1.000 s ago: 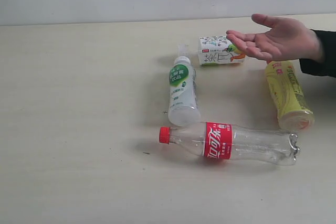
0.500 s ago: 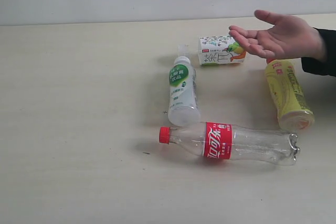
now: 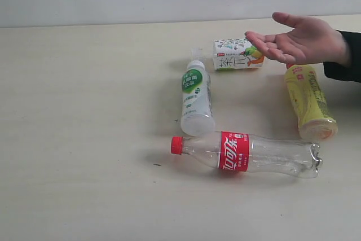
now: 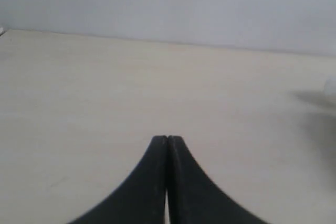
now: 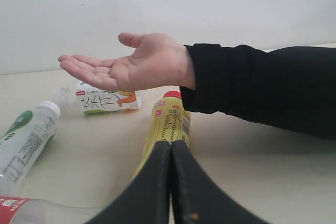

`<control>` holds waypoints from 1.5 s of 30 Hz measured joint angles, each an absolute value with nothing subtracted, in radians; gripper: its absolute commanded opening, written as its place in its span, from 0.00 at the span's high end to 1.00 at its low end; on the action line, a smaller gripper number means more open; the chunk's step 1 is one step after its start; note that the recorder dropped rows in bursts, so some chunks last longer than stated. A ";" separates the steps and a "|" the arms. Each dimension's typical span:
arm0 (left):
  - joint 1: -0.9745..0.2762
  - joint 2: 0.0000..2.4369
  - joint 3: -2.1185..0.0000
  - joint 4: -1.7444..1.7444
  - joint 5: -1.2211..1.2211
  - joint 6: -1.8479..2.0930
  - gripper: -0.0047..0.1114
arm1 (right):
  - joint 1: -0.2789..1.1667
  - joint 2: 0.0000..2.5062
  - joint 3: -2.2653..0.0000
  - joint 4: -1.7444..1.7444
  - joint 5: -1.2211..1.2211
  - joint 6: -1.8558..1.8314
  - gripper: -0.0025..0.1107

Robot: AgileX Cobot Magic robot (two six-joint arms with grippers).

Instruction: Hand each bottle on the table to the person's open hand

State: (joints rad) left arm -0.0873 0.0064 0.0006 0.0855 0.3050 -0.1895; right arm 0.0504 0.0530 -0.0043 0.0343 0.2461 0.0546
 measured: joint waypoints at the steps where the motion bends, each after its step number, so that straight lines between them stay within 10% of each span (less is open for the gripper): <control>1: -0.087 0.006 0.002 0.058 0.260 -0.201 0.96 | 0.050 0.053 -0.004 0.034 0.246 0.055 0.98; 19: -0.087 0.058 -0.194 0.058 -0.552 -0.539 0.96 | 0.050 0.053 -0.004 0.034 0.246 0.055 0.98; 28: -0.087 0.529 -0.698 0.567 0.230 -0.713 0.96 | 0.050 0.053 -0.004 0.034 0.246 0.055 0.98; 39: -0.109 1.107 -0.949 -0.311 0.941 0.389 0.96 | 0.050 0.053 -0.004 0.034 0.246 0.055 0.98; 45: -0.397 1.303 -0.973 -0.416 1.144 0.788 0.96 | 0.050 0.053 -0.004 0.034 0.246 0.055 0.98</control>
State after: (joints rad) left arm -0.3968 1.3029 -0.9727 -0.4158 1.1442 0.7878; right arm 0.0504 0.0530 -0.0043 0.0343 0.2461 0.0546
